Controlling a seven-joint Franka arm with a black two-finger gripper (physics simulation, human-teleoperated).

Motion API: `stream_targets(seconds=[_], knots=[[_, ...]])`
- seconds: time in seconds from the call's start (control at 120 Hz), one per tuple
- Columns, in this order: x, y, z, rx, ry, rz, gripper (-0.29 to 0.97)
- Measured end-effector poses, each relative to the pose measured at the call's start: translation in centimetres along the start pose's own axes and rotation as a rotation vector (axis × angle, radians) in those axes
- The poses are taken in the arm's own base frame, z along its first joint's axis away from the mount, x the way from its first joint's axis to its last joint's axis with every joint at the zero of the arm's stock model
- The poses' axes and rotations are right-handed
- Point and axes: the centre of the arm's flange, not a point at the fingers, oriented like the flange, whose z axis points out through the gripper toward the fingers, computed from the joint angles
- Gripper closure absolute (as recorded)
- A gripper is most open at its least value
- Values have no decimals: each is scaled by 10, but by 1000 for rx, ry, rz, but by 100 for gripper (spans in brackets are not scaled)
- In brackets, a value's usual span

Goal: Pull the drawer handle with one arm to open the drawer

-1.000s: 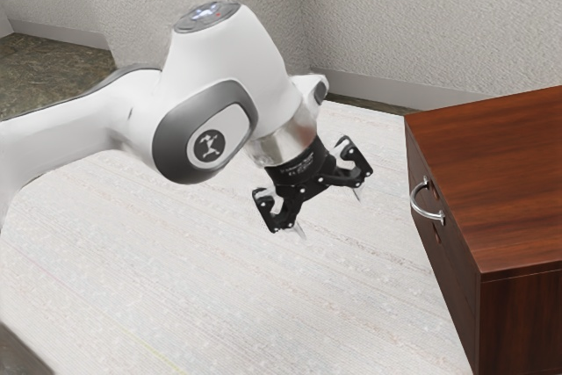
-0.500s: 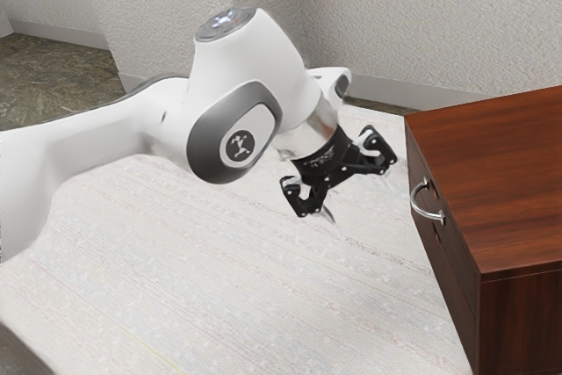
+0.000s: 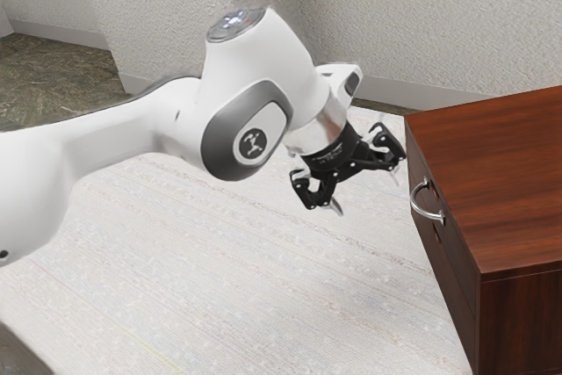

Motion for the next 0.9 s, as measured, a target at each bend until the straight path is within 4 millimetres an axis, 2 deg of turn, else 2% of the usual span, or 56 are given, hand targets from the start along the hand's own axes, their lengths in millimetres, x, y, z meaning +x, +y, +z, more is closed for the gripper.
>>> stream_targets(seconds=[0.142, 0.317, 0.9], knots=[[-9, 0, 2, -6, -2, 18, 0], [-8, 3, 9, -19, -1, 24, 0], [-29, 17, 12, -56, -11, 64, 1]])
